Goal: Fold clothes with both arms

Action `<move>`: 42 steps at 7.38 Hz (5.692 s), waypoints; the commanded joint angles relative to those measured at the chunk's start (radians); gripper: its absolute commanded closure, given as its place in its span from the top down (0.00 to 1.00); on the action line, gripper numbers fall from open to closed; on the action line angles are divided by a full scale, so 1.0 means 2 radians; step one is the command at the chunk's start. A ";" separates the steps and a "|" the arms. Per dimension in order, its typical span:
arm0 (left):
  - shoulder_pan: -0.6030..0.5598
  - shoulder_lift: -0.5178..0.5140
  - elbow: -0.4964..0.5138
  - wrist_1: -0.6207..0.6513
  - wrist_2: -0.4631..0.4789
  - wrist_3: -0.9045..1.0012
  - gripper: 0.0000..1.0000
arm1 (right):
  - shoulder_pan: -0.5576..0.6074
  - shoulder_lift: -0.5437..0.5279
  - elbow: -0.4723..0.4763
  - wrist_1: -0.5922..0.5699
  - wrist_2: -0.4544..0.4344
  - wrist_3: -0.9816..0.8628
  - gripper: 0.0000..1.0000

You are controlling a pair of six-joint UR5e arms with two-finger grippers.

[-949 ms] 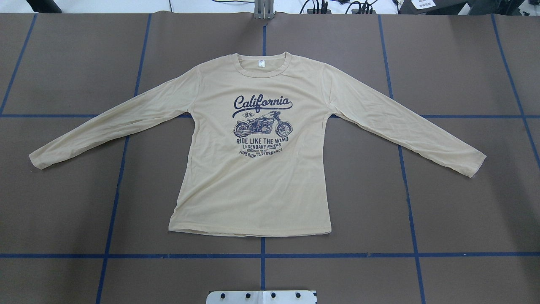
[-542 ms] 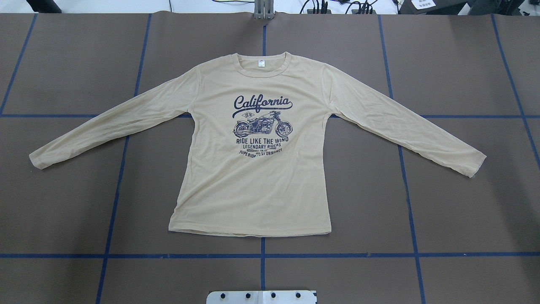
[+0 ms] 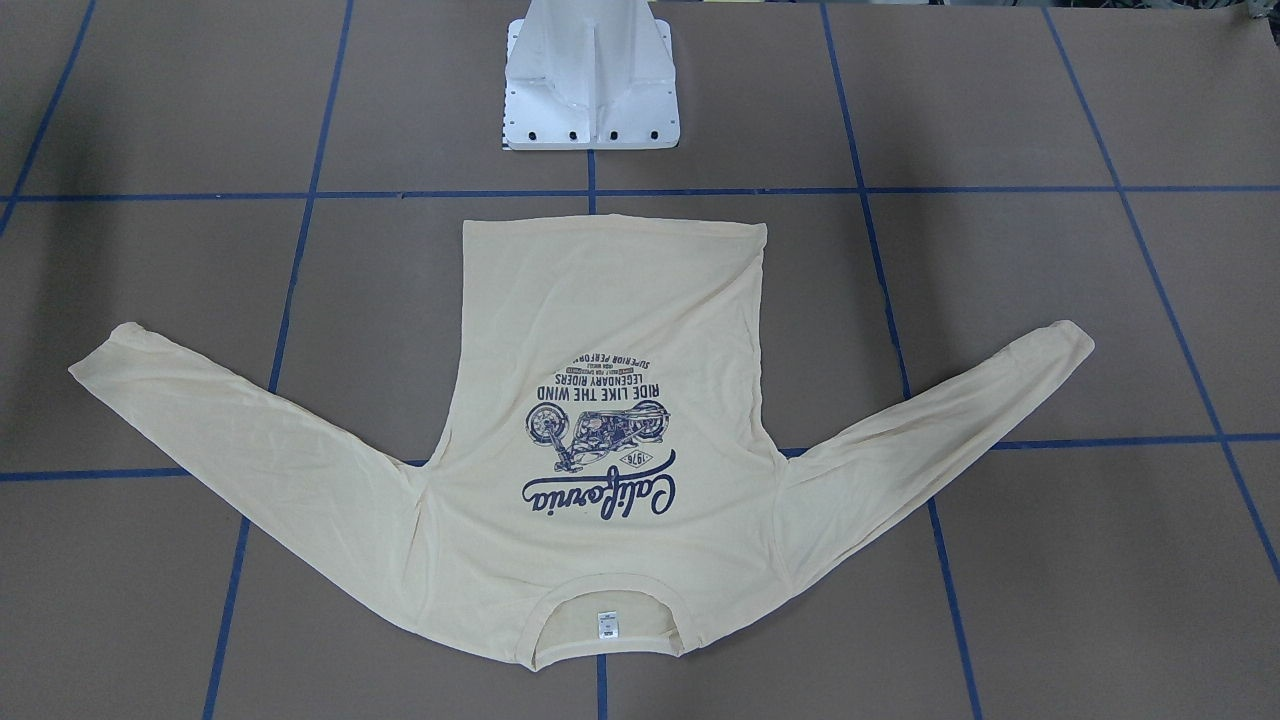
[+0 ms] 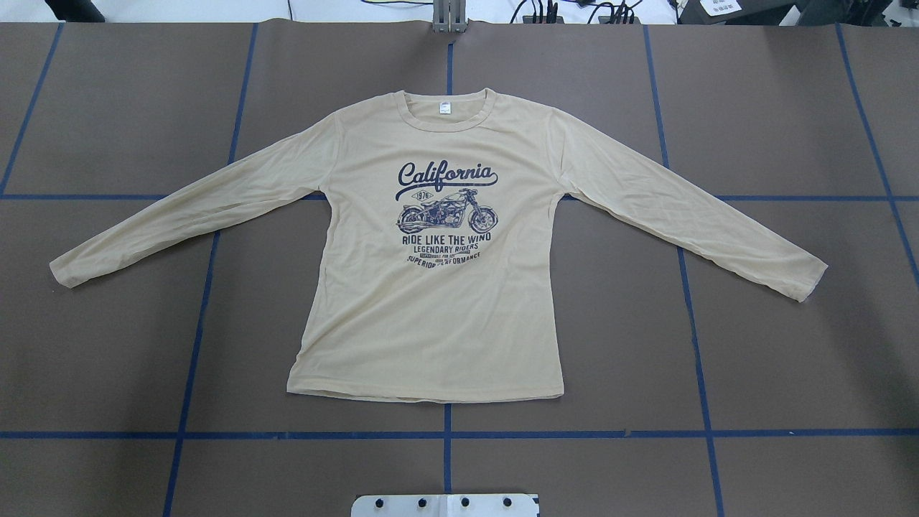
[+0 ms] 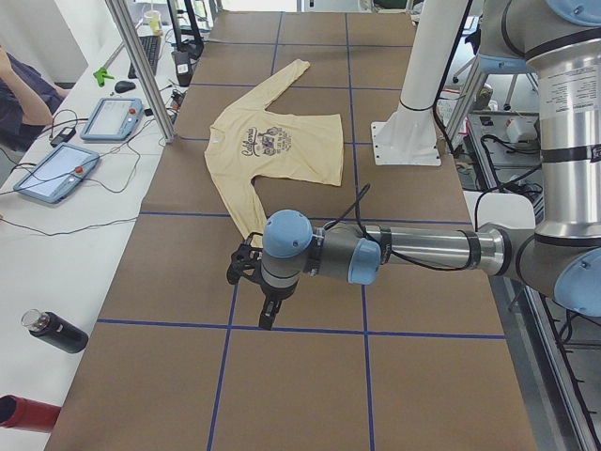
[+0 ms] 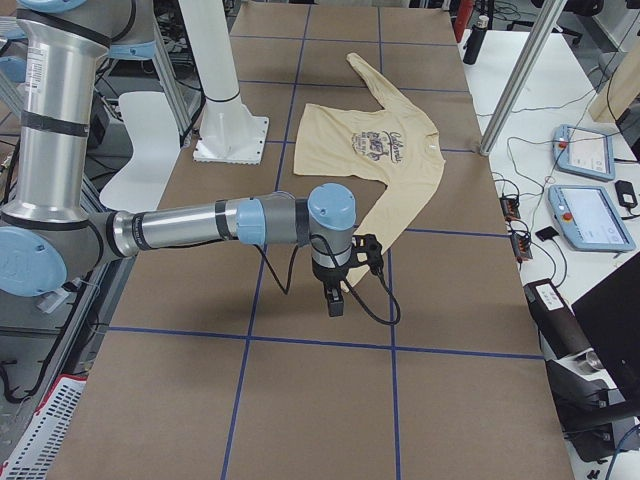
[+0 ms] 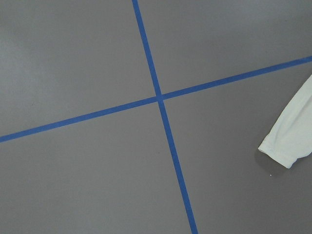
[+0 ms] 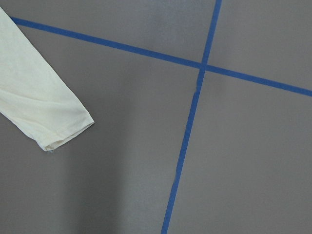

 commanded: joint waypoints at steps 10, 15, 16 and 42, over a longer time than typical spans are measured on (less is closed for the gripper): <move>0.000 -0.113 0.000 -0.101 0.000 -0.004 1.00 | 0.001 0.099 0.003 0.042 0.046 0.025 1.00; 0.000 -0.106 0.001 -0.117 0.000 -0.003 1.00 | -0.173 0.035 -0.051 0.332 -0.094 0.388 1.00; 0.000 -0.106 0.000 -0.117 0.000 -0.003 1.00 | -0.175 0.023 -0.107 0.440 -0.093 0.416 0.99; 0.000 -0.101 -0.001 -0.117 0.000 0.000 1.00 | -0.353 -0.016 -0.199 0.603 -0.277 0.509 0.46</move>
